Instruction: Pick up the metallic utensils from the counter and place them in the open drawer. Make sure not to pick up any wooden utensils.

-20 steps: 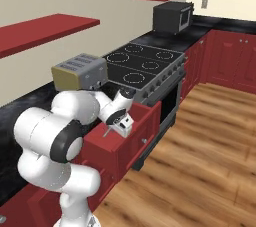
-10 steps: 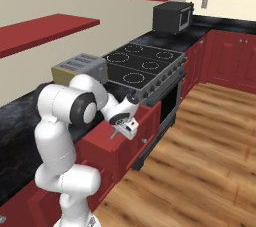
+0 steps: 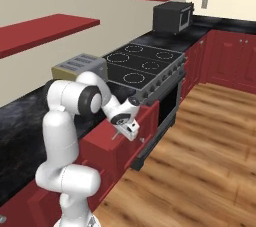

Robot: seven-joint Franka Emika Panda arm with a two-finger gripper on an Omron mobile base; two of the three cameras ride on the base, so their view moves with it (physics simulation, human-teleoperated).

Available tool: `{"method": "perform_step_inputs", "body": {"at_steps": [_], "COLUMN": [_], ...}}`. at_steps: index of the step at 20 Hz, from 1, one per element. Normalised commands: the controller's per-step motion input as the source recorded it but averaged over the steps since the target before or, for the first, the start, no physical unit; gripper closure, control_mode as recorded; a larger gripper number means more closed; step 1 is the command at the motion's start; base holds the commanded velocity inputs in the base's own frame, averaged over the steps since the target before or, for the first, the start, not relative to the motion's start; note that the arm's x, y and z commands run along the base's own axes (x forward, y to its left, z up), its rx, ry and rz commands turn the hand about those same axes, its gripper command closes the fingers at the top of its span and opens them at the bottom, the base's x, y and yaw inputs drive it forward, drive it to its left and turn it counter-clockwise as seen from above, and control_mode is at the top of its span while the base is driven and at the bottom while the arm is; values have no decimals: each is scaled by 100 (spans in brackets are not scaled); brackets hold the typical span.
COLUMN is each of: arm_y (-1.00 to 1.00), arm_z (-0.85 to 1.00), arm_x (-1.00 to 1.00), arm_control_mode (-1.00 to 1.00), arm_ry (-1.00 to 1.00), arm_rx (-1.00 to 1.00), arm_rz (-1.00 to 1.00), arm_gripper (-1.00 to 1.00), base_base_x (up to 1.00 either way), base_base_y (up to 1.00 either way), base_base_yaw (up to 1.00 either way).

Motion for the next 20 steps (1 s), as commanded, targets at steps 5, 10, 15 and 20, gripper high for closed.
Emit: {"method": "perform_step_inputs", "body": {"at_steps": [5,10,15,20], "arm_y": [-60,-100,-100,-100], "arm_z": [-56,-49,-56,-53], "arm_x": [21,-6,-6,-3], "arm_control_mode": [-100,-100,-100,-100], "arm_ry": [12,18,20,16], "arm_rx": [0,0,2,5], "arm_rz": [-1,-6,-4,-2], "arm_gripper": [100,100,100,100], "base_base_x": [0,0,0,0], "base_base_y": [0,0,0,0], "base_base_yaw": [0,0,0,0]}}
